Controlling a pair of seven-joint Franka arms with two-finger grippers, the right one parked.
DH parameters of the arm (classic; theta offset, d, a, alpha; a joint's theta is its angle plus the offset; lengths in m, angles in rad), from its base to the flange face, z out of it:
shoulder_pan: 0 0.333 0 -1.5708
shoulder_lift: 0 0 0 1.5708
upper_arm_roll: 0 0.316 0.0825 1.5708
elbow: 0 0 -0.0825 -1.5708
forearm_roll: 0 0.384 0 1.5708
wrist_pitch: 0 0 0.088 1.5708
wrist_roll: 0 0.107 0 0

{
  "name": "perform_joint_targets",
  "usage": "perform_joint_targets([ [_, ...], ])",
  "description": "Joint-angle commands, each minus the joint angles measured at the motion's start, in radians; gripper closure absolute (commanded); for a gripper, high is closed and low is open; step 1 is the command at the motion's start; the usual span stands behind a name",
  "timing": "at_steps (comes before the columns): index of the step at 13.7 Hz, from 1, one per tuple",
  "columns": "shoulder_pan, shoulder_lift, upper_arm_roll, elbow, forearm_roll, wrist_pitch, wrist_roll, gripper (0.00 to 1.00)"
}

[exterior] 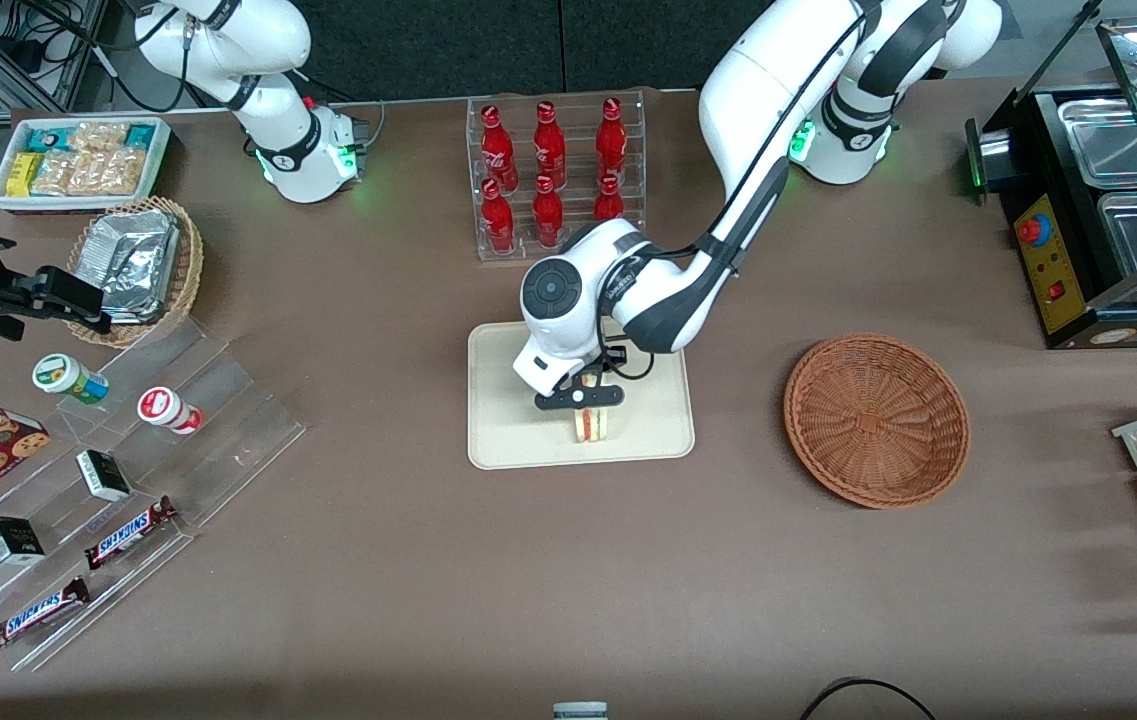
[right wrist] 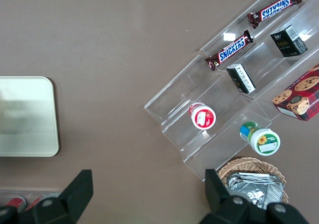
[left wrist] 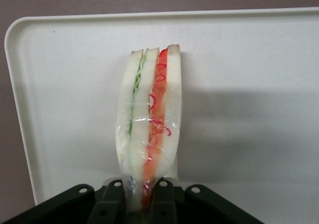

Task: Place sandwich from basket to tray
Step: 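Lower the sandwich upright onto the tray and open the left gripper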

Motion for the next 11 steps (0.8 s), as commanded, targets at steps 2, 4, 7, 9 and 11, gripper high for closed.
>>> perform_joint_targets([
  [2, -0.009, 0.017, 0.004, 0.036, 0.011, -0.022, -0.035, 1.00],
  [4, -0.009, 0.019, 0.004, 0.035, 0.011, -0.022, -0.035, 1.00],
  [7, -0.009, 0.031, 0.004, 0.035, 0.012, -0.016, -0.030, 1.00],
  [9, -0.009, 0.036, 0.004, 0.033, 0.011, -0.013, -0.013, 1.00],
  [11, -0.009, 0.037, 0.004, 0.028, 0.011, -0.013, 0.014, 0.49],
])
